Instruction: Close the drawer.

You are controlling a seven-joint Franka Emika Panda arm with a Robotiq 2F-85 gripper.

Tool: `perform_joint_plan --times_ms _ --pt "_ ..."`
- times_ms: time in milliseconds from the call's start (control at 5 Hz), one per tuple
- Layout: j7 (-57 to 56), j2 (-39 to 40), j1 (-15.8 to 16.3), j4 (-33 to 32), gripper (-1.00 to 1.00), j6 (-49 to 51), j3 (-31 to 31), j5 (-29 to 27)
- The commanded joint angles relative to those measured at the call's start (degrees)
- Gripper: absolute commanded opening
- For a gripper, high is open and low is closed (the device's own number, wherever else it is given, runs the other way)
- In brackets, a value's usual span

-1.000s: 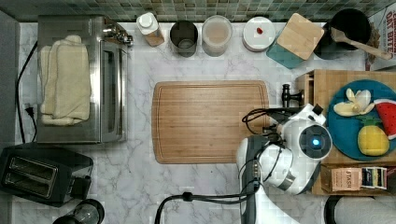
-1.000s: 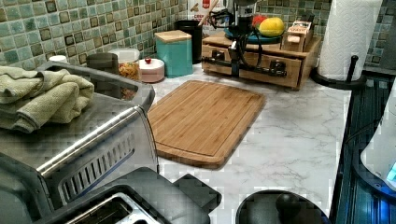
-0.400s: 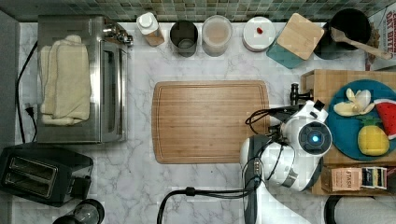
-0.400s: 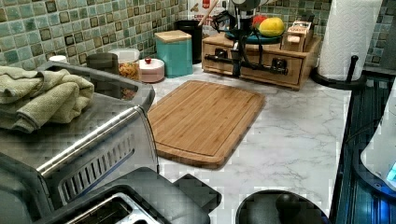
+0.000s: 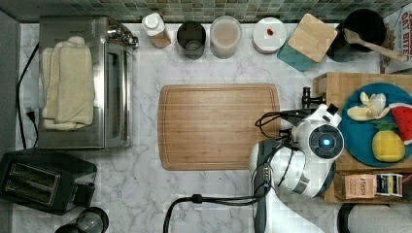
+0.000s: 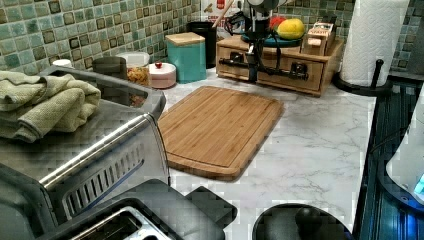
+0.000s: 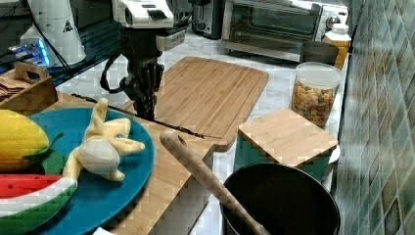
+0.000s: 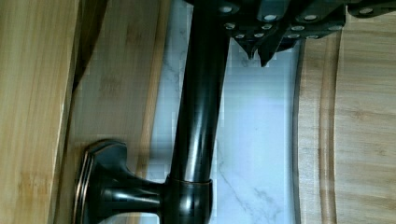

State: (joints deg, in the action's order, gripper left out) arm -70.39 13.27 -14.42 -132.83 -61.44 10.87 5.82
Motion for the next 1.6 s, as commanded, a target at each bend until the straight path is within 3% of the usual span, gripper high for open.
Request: perform_joint_plan --times_ms 200,1600 --pt "1.80 -0.31 -5.52 9.78 -1.00 -1.50 7.77 4.79" --pt "1.48 -0.25 -4.58 9.77 -1.00 -1.53 8.71 4.34"
